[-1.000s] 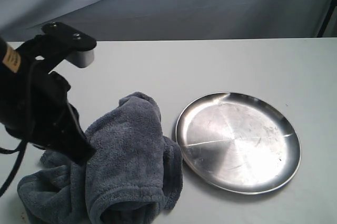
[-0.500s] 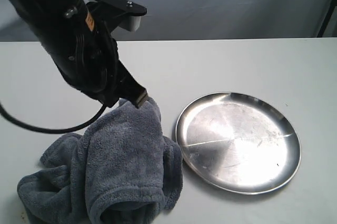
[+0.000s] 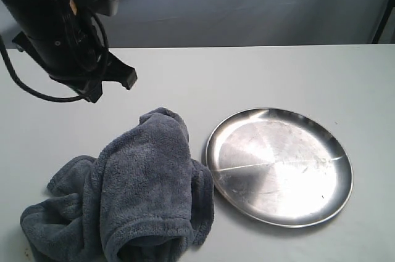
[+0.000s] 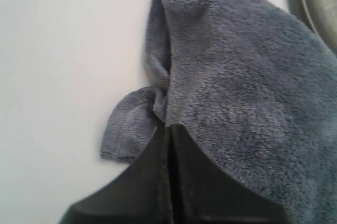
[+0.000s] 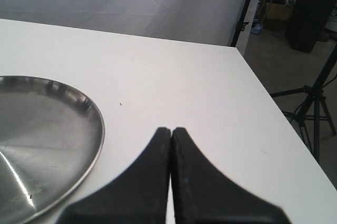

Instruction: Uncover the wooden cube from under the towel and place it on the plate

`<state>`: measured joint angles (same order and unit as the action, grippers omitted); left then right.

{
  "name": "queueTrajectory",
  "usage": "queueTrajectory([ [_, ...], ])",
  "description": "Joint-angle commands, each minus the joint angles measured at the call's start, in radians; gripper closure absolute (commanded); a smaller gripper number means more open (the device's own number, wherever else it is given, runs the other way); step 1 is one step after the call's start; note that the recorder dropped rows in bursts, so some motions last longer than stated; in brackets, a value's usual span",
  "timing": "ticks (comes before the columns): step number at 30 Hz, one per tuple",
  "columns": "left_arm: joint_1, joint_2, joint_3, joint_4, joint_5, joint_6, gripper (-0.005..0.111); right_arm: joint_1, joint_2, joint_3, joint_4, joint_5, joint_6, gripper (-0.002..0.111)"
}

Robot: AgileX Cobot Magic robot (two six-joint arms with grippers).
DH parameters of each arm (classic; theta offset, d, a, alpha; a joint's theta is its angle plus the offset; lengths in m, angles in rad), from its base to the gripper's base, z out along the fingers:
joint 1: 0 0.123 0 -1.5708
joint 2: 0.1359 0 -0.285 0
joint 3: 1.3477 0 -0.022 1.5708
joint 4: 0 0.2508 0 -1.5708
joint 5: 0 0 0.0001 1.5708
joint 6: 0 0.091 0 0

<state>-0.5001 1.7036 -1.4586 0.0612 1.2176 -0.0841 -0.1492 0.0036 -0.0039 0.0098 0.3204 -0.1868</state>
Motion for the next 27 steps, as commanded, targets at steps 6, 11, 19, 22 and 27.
queueTrajectory([
  [6, 0.02, -0.08, 0.232, -0.003, 0.003, 0.011, 0.107, 0.0, -0.004, 0.004, -0.01, 0.0, 0.003, 0.108],
  [11, 0.02, -0.191, 0.355, -0.003, 0.003, -0.029, 0.107, 0.0, -0.004, 0.004, -0.01, 0.0, 0.003, 0.108],
  [19, 0.018, -0.386, 0.504, -0.081, 0.003, -0.046, 0.107, 0.0, -0.004, 0.004, -0.01, 0.0, 0.003, 0.108],
  [22, -0.04, -0.422, 0.566, -0.123, 0.003, -0.04, 0.107, 0.0, -0.004, 0.004, -0.01, 0.0, 0.003, 0.108],
  [27, -0.254, -0.422, 0.586, -0.14, -0.024, -0.124, 0.107, 0.0, -0.004, 0.004, -0.01, 0.0, 0.003, 0.108],
])
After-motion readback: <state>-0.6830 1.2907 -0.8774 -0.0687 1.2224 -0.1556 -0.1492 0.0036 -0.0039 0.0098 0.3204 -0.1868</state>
